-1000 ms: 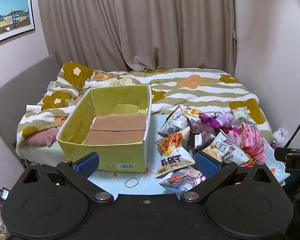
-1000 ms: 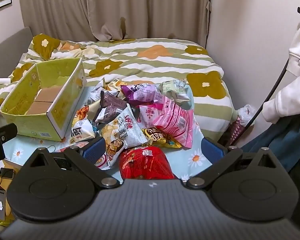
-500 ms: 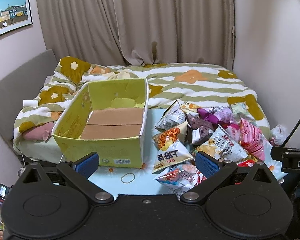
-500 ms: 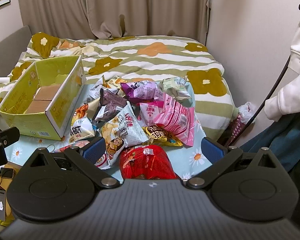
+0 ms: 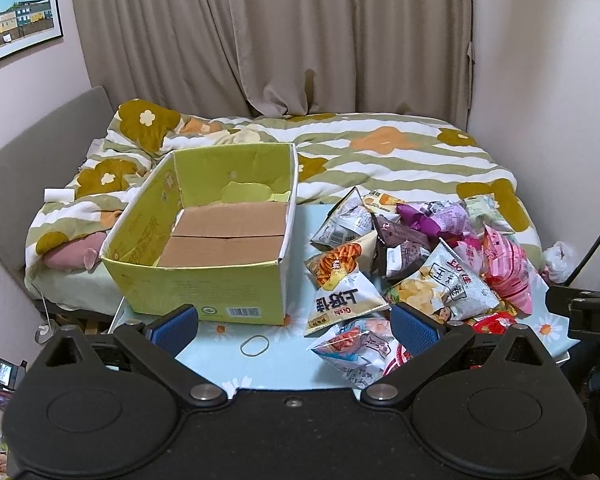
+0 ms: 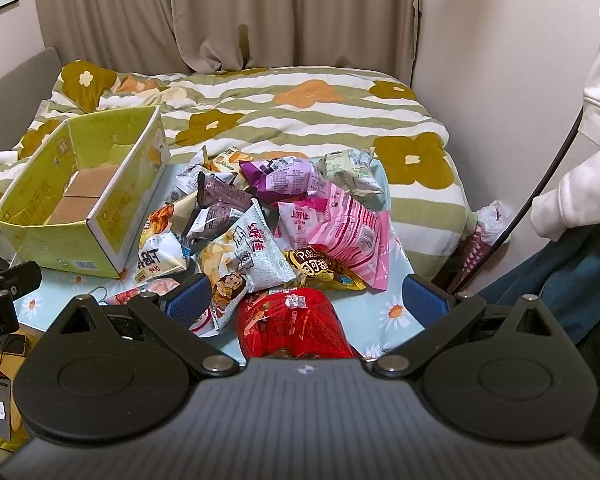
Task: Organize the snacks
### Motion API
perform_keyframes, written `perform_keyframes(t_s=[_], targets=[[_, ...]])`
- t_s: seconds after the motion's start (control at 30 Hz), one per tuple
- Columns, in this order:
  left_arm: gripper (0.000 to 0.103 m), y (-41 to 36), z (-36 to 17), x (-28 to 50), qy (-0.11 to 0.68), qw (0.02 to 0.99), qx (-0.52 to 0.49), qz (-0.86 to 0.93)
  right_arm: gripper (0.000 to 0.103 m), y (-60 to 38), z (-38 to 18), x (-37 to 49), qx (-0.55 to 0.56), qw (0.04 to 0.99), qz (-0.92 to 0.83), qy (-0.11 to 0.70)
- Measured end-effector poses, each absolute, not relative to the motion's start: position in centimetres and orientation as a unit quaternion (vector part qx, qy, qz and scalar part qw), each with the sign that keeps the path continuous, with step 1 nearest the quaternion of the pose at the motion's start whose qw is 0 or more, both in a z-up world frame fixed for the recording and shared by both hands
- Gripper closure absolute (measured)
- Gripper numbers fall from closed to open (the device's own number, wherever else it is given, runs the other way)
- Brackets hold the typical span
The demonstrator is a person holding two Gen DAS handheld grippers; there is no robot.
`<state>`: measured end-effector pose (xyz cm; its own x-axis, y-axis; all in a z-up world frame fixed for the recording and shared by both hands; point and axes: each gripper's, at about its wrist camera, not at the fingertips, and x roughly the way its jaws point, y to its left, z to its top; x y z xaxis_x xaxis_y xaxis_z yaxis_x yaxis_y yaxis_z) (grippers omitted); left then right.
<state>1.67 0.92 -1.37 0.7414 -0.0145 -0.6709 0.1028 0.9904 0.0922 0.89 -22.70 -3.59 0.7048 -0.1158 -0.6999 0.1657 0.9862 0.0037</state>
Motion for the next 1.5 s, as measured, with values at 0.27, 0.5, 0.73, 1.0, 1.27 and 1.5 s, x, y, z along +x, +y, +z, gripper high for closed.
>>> perform_keyframes(t_s=[0.27,0.5,0.73,1.0,1.27,1.5], targets=[[0.0,0.66,-1.28,1.87,0.362,0.929,0.063,-0.039,0.0,-22.67,-3.6,1.04,0.033,0.922,-0.078,0.378],[0.0,0.62,-1.23,1.98,0.363,0.929,0.06,-0.043,0.0,-22.83,-3.66,1.09,0.033,0.922,-0.077,0.379],[0.0,0.49,-1.15,1.86,0.362,0.929,0.061,-0.046,0.0,-22.79,-3.5,1.09,0.032,0.921,-0.077,0.38],[0.0,0.68,-1.15,1.84,0.365,0.928,0.054,-0.046,0.0,-22.94,-3.73,1.07,0.033,0.922,-0.077,0.379],[0.0,0.92,-1.16,1.85,0.369,0.927,0.045,-0.05,0.0,-22.73,-3.48,1.11,0.033,0.921,-0.076,0.38],[0.0,0.96,-1.16,1.92,0.37,0.927,0.045,-0.05,0.0,-22.72,-3.57,1.21,0.033,0.921,-0.077,0.38]])
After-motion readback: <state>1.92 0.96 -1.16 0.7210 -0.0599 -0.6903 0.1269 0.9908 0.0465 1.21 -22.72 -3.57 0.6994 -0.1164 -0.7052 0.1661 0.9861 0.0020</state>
